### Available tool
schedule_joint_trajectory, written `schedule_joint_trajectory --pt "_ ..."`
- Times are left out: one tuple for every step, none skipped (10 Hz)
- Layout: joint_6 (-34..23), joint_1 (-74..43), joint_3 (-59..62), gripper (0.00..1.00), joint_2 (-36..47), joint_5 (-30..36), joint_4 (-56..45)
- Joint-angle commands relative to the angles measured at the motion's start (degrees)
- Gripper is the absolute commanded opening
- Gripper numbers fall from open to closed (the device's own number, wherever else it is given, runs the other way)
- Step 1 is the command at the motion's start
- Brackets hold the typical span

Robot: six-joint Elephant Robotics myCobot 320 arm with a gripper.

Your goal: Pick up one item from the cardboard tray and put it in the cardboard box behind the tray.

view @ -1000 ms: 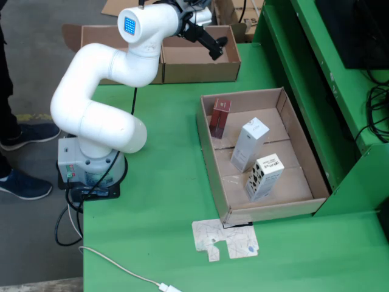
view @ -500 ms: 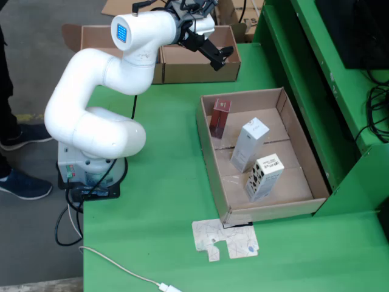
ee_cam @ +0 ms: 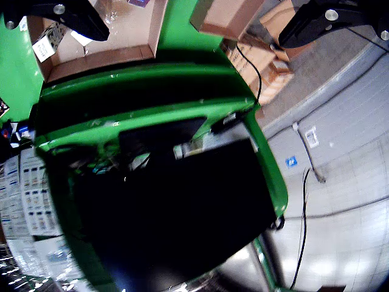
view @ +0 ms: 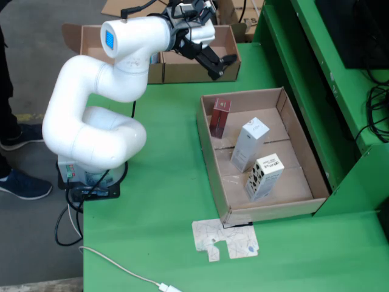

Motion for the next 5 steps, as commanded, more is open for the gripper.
schedule_joint_trajectory --pt "0.04 -3.1 1.28 1.0 6.6 -4.08 -7.97" --pt "-0.22 -6.05 1.58 1.0 6.39 -2.87 -7.98" --pt "-0.22 -6.05 1.58 1.0 6.39 -2.87 -7.98" --pt "-1.28 -10.24 0.53 1.0 6.75 -1.61 -6.96" --pt "-2.29 -12.75 -0.09 1.0 6.84 0.38 -6.04"
